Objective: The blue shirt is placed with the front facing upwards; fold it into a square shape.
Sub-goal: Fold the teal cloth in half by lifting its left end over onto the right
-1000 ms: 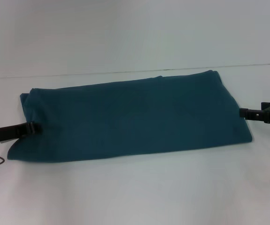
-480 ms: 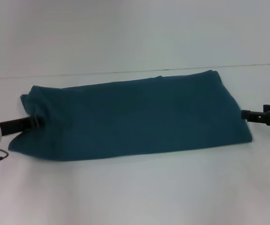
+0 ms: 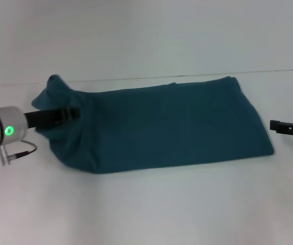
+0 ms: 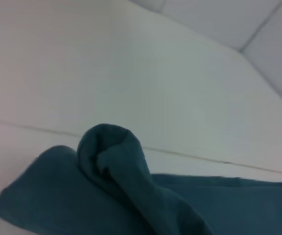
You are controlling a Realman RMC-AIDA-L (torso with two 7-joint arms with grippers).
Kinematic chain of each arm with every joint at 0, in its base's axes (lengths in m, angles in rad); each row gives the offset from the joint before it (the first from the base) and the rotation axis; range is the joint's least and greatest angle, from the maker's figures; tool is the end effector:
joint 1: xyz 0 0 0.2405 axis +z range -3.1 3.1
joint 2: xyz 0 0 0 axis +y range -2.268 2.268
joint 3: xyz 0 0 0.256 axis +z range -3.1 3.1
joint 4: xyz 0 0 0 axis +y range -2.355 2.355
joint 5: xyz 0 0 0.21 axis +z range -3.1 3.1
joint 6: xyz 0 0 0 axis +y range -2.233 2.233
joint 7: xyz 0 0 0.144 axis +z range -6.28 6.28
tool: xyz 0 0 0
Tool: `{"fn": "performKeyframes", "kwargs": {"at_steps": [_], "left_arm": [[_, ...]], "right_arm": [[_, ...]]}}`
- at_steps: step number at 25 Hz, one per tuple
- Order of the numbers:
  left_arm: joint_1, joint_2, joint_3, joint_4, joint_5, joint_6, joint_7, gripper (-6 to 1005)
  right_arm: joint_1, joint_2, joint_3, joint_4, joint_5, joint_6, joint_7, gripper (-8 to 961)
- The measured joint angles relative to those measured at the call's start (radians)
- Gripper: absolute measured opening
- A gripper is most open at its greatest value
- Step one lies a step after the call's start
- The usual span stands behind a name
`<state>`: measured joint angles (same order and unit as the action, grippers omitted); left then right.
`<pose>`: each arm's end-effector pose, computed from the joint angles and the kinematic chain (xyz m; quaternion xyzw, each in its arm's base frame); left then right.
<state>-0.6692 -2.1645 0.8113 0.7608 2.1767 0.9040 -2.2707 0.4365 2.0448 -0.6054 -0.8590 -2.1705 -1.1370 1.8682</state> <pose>-0.2432 0.4215 -0.0136 -0.7750 -0.5252 -0.1992 0.2894 0.3466 0.3580 0.0775 -0.8055 0.4449 0.1421 0.3648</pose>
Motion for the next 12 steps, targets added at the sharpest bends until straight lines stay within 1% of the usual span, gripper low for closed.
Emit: {"fn": "performKeyframes", "kwargs": {"at_steps": [2,3,8,12], "left_arm": [[-0.004,0.0,0.015,0.002,-0.015,0.0,0.0,63],[-0.018,0.0,0.041,0.005,-0.039,-0.002,-0.001,63],[-0.047,-0.001,0.09,0.004,-0.063,-0.014,-0.003,63],[-0.06,-0.001,0.1,0.002,-0.063,-0.022,-0.014,63]], "right_arm": [[-0.003,0.001,0.01,0.0,0.0,-0.011,-0.014,894],[-0.003,0.001,0.017,0.0,0.0,-0.018,-0.02,894],[-0.006,0.002,0.053,0.001,0.0,-0.043,-0.045,894],[-0.008,0.003,0.073,0.002,0.0,-0.057,-0.047,894]]}}
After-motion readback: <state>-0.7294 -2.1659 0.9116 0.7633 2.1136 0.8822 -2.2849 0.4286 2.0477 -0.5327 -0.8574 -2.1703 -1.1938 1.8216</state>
